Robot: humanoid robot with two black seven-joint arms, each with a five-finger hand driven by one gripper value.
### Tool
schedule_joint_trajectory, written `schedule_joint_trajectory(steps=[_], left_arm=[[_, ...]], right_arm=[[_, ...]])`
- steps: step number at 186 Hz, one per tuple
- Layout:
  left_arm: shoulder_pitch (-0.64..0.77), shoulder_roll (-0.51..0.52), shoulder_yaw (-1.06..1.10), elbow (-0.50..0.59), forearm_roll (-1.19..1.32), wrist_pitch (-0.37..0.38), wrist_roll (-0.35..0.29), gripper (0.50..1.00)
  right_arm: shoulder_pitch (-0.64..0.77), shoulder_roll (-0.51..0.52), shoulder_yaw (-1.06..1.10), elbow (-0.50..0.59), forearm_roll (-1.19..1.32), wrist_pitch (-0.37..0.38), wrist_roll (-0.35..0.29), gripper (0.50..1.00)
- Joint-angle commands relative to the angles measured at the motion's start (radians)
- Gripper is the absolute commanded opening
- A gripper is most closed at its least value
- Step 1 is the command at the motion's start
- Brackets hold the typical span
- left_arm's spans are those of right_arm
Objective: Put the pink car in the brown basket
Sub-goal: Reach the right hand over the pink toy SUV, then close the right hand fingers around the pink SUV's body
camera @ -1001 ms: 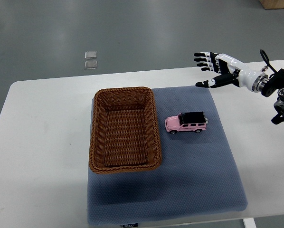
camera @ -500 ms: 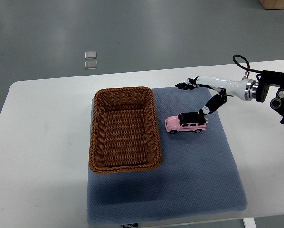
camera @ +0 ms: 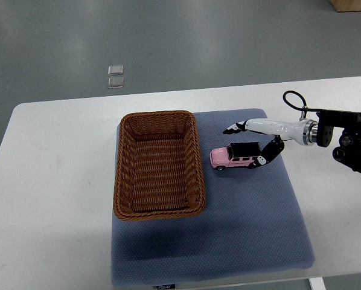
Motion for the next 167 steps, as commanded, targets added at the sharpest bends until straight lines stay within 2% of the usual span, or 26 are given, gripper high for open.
schedule_joint_trajectory(steps=[1, 77, 106, 136, 167], left_arm=[[0.0, 0.0, 0.0, -0.001, 0.0, 0.0, 0.0, 1.0], [0.0, 0.0, 0.0, -0.003, 0.0, 0.0, 0.0, 1.0], [0.0, 0.0, 0.0, -0.003, 0.0, 0.0, 0.0, 1.0], [0.0, 0.0, 0.0, -0.001, 0.0, 0.001, 0.0, 1.0], [0.0, 0.0, 0.0, -0.001, 0.0, 0.0, 0.0, 1.0]], right_arm=[[0.002, 0.001, -0.017, -0.005, -0.001, -0.034, -0.022, 0.907], [0.002, 0.001, -0.066, -0.008, -0.03, -0.04, -0.031, 0.868], [0.005, 0.001, -0.072, -0.012, -0.031, -0.04, -0.031, 0.821], [0.011, 0.001, -0.071, -0.014, -0.033, -0.043, -0.036, 0.707], [0.009, 0.002, -0.072, -0.017, -0.031, -0.086, -0.05, 0.566]])
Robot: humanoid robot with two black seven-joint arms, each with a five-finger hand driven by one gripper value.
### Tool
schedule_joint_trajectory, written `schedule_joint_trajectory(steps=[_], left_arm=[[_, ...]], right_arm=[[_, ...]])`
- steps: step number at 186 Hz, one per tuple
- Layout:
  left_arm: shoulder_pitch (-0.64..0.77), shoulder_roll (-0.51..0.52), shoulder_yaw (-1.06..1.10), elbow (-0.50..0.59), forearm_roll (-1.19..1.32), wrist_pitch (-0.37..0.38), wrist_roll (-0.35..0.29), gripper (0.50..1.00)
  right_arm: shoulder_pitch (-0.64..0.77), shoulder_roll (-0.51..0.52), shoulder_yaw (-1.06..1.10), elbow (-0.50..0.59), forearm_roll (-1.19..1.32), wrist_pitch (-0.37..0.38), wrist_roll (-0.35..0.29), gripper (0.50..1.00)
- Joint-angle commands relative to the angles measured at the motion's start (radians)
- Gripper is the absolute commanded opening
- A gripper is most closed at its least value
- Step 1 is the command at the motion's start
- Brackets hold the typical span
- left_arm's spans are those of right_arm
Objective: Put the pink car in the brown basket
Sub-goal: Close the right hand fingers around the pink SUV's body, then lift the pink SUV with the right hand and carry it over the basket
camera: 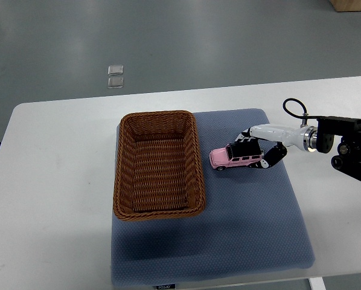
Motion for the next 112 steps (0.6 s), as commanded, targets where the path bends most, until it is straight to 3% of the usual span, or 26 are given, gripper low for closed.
schedule_joint_trajectory(steps=[1, 9, 73, 112], left_arm=[[0.0, 0.0, 0.0, 0.0, 0.0, 0.002, 0.0, 1.0], [0.0, 0.0, 0.0, 0.0, 0.0, 0.0, 0.0, 1.0], [0.0, 0.0, -0.002, 0.0, 0.0, 0.002, 0.0, 1.0], [0.0, 0.0, -0.002, 0.0, 0.0, 0.0, 0.0, 1.0]], right_arm=[[-0.001, 0.001, 0.0, -0.003, 0.0, -0.022, -0.004, 0.552], [-0.002, 0.0, 0.0, -0.003, 0.0, -0.026, -0.004, 0.5], [0.03, -0.036, 0.031, 0.004, 0.025, -0.117, 0.001, 0.5], [0.081, -0.056, 0.11, 0.006, 0.088, -0.112, 0.002, 0.5]])
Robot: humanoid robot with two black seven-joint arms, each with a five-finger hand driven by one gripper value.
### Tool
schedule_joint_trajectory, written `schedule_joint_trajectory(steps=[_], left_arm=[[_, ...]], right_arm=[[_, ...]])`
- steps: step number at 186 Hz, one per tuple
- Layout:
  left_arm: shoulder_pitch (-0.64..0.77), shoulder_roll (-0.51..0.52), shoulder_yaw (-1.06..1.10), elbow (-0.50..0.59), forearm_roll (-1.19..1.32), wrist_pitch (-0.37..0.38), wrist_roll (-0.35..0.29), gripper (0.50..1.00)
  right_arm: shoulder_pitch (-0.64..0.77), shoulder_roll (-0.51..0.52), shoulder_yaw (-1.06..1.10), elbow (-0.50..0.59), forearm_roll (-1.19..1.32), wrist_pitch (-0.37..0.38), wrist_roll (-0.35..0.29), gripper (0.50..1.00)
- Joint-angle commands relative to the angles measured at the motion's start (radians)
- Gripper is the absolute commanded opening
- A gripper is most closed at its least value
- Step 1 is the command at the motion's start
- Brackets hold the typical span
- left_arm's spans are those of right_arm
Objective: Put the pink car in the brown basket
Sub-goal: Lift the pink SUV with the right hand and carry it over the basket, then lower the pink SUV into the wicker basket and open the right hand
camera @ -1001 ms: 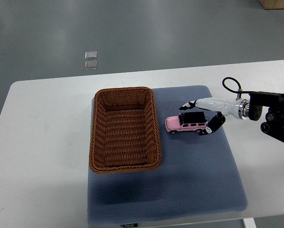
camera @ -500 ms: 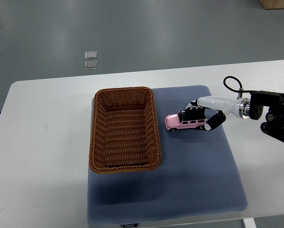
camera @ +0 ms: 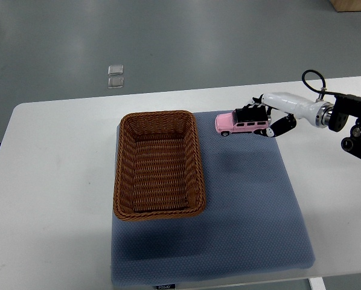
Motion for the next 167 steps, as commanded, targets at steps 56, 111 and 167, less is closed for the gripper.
schedule_joint_trajectory(steps=[56, 111, 167], left_arm=[[0.0, 0.0, 0.0, 0.0, 0.0, 0.0, 0.0, 1.0], [0.0, 0.0, 0.002, 0.0, 0.0, 0.0, 0.0, 1.0], [-0.005, 0.0, 0.002, -0.002, 0.0, 0.0, 0.0, 1.0]], right_arm=[[0.115, 0.123, -0.006, 0.002, 0.014, 0.004, 0.008, 0.5], [0.235, 0.296, -0.16, -0.043, 0.023, 0.002, 0.012, 0.5], [0.238, 0.413, -0.278, -0.124, 0.008, -0.006, 0.012, 0.5]])
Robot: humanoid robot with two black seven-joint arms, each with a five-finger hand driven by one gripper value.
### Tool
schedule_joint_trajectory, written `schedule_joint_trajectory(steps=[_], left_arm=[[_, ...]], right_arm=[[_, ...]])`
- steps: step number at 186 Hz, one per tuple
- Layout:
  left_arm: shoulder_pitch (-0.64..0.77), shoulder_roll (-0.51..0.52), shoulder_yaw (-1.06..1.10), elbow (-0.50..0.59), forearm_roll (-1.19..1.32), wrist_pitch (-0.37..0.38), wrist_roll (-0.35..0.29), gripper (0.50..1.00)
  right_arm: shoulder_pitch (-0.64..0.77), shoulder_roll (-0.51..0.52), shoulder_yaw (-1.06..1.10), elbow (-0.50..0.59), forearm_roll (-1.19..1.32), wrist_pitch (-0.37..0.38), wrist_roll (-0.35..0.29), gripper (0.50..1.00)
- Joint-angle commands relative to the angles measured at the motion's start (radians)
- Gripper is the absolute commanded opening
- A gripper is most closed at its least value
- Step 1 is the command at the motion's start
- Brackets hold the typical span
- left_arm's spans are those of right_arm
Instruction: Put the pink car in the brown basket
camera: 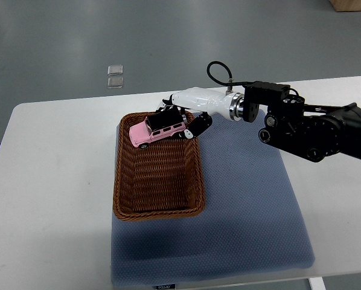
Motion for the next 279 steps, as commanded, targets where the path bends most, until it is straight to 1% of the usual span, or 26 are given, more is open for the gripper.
schedule_joint_trajectory(steps=[1, 27, 44, 47, 58, 59, 64, 68, 70, 72, 85, 86, 89, 94, 103, 104, 108, 125, 156, 172, 181, 189, 223, 249, 271, 279], left_arm=[[-0.001, 0.0, 0.0, -0.001, 0.0, 0.0, 0.0, 1.0], [-0.001, 0.0, 0.0, -0.001, 0.0, 0.0, 0.0, 1.0], [-0.001, 0.0, 0.0, -0.001, 0.0, 0.001, 0.0, 1.0], [-0.001, 0.0, 0.0, -0.001, 0.0, 0.001, 0.0, 1.0], [0.001, 0.0, 0.0, -0.001, 0.0, 0.001, 0.0, 1.0], [-0.001, 0.0, 0.0, -0.001, 0.0, 0.001, 0.0, 1.0], [-0.001, 0.0, 0.0, -0.001, 0.0, 0.0, 0.0, 1.0], [-0.001, 0.0, 0.0, -0.001, 0.0, 0.0, 0.0, 1.0], [-0.001, 0.0, 0.0, -0.001, 0.0, 0.0, 0.0, 1.0], [-0.001, 0.0, 0.0, -0.001, 0.0, 0.0, 0.0, 1.0], [-0.001, 0.0, 0.0, -0.001, 0.0, 0.001, 0.0, 1.0], [-0.001, 0.0, 0.0, -0.001, 0.0, 0.0, 0.0, 1.0], [-0.001, 0.0, 0.0, -0.001, 0.0, 0.0, 0.0, 1.0], [-0.001, 0.0, 0.0, -0.003, 0.0, 0.001, 0.0, 1.0], [-0.001, 0.0, 0.0, -0.003, 0.0, 0.001, 0.0, 1.0], [-0.001, 0.0, 0.0, -0.002, 0.0, 0.0, 0.0, 1.0], [-0.001, 0.0, 0.0, -0.001, 0.0, 0.0, 0.0, 1.0], [-0.001, 0.0, -0.002, -0.001, 0.0, 0.0, 0.0, 1.0], [-0.001, 0.0, -0.002, 0.0, 0.0, 0.0, 0.0, 1.0], [0.001, 0.0, -0.002, 0.0, 0.0, 0.0, 0.0, 1.0], [0.001, 0.0, -0.002, 0.002, 0.0, 0.001, 0.0, 1.0], [0.001, 0.0, -0.002, 0.002, 0.0, 0.001, 0.0, 1.0], [0.001, 0.0, -0.002, 0.002, 0.0, 0.0, 0.0, 1.0], [0.001, 0.0, -0.002, 0.002, 0.0, 0.0, 0.0, 1.0], [0.001, 0.0, -0.002, 0.002, 0.0, 0.0, 0.0, 1.0], [0.001, 0.0, -0.003, 0.002, 0.0, 0.001, 0.0, 1.0]], right_arm=[[-0.003, 0.026, -0.029, -0.031, -0.009, -0.002, 0.0, 0.5], [-0.011, 0.026, -0.05, -0.045, -0.009, -0.003, 0.0, 0.5], [-0.012, 0.026, -0.052, -0.043, -0.01, -0.003, 0.0, 0.549], [-0.014, 0.026, -0.052, -0.045, -0.009, -0.003, 0.0, 0.574], [-0.014, 0.025, -0.052, -0.045, -0.009, -0.003, 0.0, 0.631], [-0.014, 0.023, -0.052, -0.045, -0.01, -0.003, 0.0, 0.643], [-0.015, 0.023, -0.052, -0.045, -0.009, -0.003, 0.0, 0.664], [-0.015, 0.023, -0.052, -0.045, -0.01, -0.005, 0.0, 0.703], [-0.015, 0.023, -0.052, -0.045, -0.01, -0.005, 0.0, 0.703], [-0.015, 0.023, -0.052, -0.045, -0.01, -0.005, 0.0, 0.723], [-0.015, 0.023, -0.049, -0.045, -0.009, -0.005, 0.0, 0.768], [-0.015, 0.022, -0.049, -0.043, -0.01, -0.006, 0.0, 0.78], [-0.015, 0.022, -0.049, -0.045, -0.01, -0.006, 0.0, 0.791], [-0.015, 0.022, -0.049, -0.043, -0.009, -0.014, 0.0, 0.817], [-0.017, 0.02, -0.049, -0.043, -0.009, -0.026, 0.0, 0.848], [-0.017, 0.02, -0.047, -0.043, -0.009, -0.031, 0.0, 0.858], [-0.017, 0.019, -0.047, -0.043, -0.007, -0.037, 0.0, 0.866], [-0.021, 0.016, -0.047, -0.043, -0.006, -0.066, 0.0, 0.885], [-0.035, 0.01, -0.032, -0.043, 0.007, -0.114, 0.0, 0.893], [-0.041, 0.005, -0.018, -0.045, 0.01, -0.163, 0.0, 0.893], [-0.052, 0.005, 0.02, -0.045, 0.026, -0.197, 0.0, 0.893], [-0.074, 0.005, 0.063, -0.045, 0.053, -0.21, -0.002, 0.893], [-0.181, -0.02, 0.272, -0.045, 0.252, -0.213, -0.013, 0.893], [-0.267, -0.027, 0.44, -0.045, 0.47, -0.207, -0.016, 0.893], [-0.327, -0.03, 0.54, -0.045, 0.671, -0.213, -0.056, 0.891], [-0.345, -0.039, 0.565, -0.045, 0.727, -0.215, -0.059, 0.893]])
